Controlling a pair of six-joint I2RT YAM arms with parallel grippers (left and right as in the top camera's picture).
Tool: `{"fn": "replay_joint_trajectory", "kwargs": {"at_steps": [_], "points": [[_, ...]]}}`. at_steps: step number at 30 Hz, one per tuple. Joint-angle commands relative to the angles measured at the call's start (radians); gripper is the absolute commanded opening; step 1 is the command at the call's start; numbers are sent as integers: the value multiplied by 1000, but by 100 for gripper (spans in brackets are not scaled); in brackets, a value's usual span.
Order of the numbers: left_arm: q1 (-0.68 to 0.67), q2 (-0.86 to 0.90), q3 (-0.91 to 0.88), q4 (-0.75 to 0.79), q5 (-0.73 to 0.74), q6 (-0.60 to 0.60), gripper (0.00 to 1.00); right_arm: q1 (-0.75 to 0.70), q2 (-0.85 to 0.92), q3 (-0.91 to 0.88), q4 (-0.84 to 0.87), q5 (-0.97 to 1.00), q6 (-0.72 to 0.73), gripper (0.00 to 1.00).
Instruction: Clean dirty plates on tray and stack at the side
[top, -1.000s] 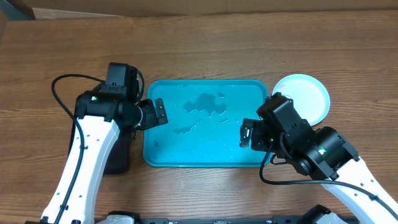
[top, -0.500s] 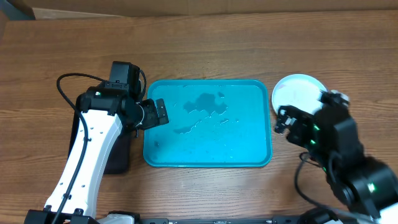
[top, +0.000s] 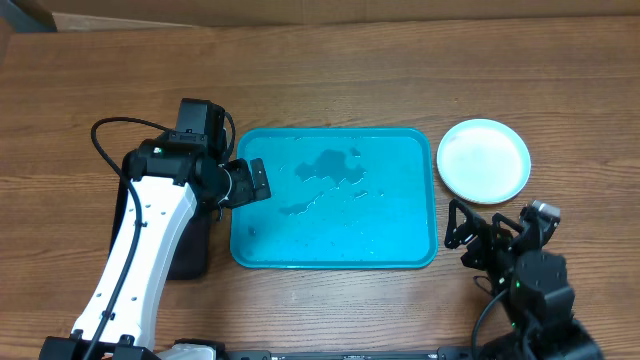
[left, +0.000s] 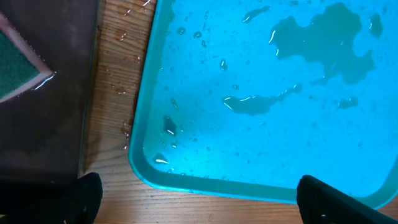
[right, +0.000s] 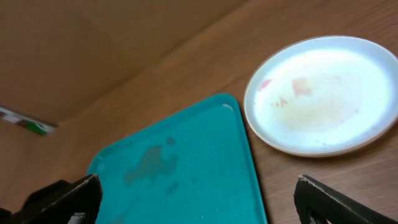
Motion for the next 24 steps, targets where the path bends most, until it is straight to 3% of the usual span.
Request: {"fn": "replay_joint_trajectory", "kwargs": {"at_steps": [1,16,24], "points": [[-3,3,-8,0,-8,-11,100,6,-83,-82,66,-24,-13,100],[-3,3,-8,0,-8,-11,100,-23,-330,-289,334,-29,-66,100],[-3,3,-8,0,-7,-11,100,-31,-332,-352,537,-29,-114,100]]}}
